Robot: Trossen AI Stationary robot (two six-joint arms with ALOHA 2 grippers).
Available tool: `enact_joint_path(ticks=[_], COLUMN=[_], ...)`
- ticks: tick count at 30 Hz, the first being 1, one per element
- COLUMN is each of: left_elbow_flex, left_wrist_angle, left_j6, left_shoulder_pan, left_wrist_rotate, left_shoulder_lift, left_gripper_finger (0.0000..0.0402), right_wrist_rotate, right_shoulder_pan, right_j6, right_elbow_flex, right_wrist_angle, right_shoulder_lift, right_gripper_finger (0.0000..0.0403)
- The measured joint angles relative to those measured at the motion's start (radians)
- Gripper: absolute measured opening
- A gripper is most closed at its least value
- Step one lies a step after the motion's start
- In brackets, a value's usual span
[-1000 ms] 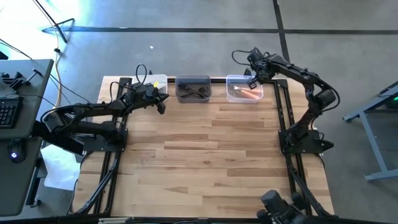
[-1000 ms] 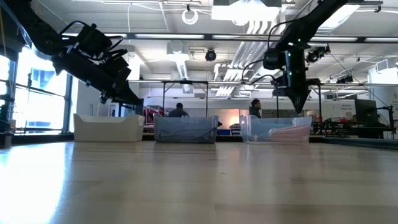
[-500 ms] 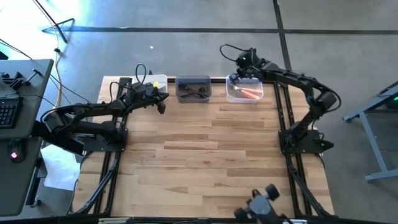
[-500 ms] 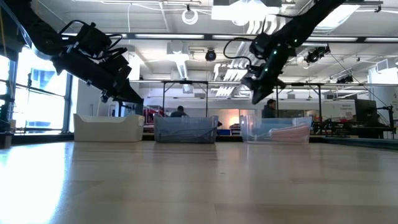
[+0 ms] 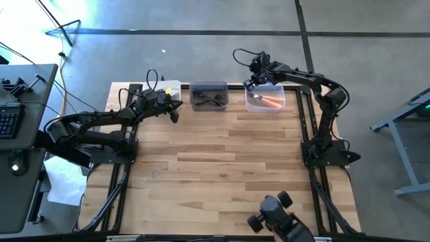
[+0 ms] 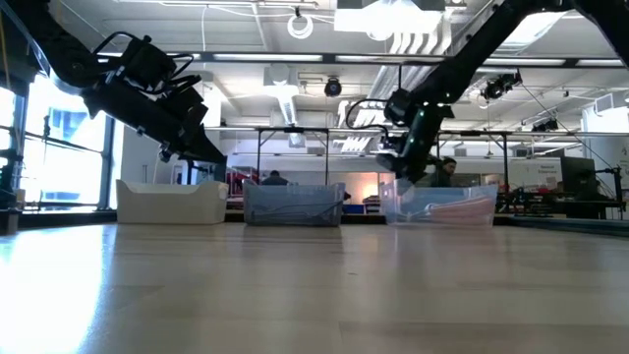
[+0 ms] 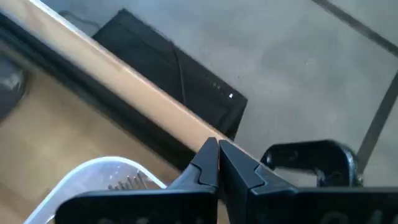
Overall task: Sort silverware by color (type)
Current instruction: Return to Home Position
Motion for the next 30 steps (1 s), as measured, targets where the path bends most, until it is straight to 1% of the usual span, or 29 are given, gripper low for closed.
enact_joint_path(ticks=[6, 10, 12, 14, 17, 19, 21, 24, 27, 30], left_elbow_flex=[0.000, 0.000, -0.001, -0.001, -0.001, -0.001, -0.001, -0.001, -0.001, -0.001], left_wrist_angle=[0.001, 0.008, 0.030, 0.055, 0.097, 0.115, 0.145, 0.212, 0.349, 0.479], left_j6=[0.000, 0.001, 0.001, 0.005, 0.038, 0.064, 0.076, 0.057, 0.050, 0.027], left_shoulder_pan=[0.000, 0.000, 0.000, 0.000, 0.001, 0.001, -0.001, -0.016, -0.049, -0.088], left_wrist_rotate=[0.000, 0.004, 0.024, 0.052, 0.113, 0.160, 0.214, 0.274, 0.307, 0.314], left_shoulder_lift=[0.000, 0.000, 0.000, 0.000, 0.000, 0.000, 0.001, 0.016, 0.054, 0.111], left_gripper_finger=[0.0000, 0.0000, 0.0000, 0.0000, 0.0000, 0.0000, 0.0000, 0.0000, 0.0000, 0.0000], right_wrist_rotate=[-0.003, -0.002, -0.001, -0.034, -0.142, -0.206, -0.234, -0.241, -0.278, -0.384], right_shoulder_pan=[0.000, 0.008, 0.020, 0.036, 0.071, 0.103, 0.137, 0.182, 0.222, 0.255], right_j6=[-0.028, -0.104, -0.137, -0.172, -0.194, -0.201, -0.194, -0.166, -0.149, -0.148], right_elbow_flex=[0.001, 0.001, -0.009, -0.053, -0.194, -0.323, -0.452, -0.600, -0.711, -0.804], right_wrist_angle=[-0.051, -0.038, -0.024, 0.031, 0.214, 0.394, 0.583, 0.788, 0.950, 1.074], right_shoulder_lift=[-0.029, -0.124, -0.175, -0.229, -0.298, -0.336, -0.366, -0.396, -0.426, -0.470], right_gripper_finger=[0.0000, 0.0000, 0.0000, 0.0000, 0.0000, 0.0000, 0.0000, 0.0000, 0.0000, 0.0000])
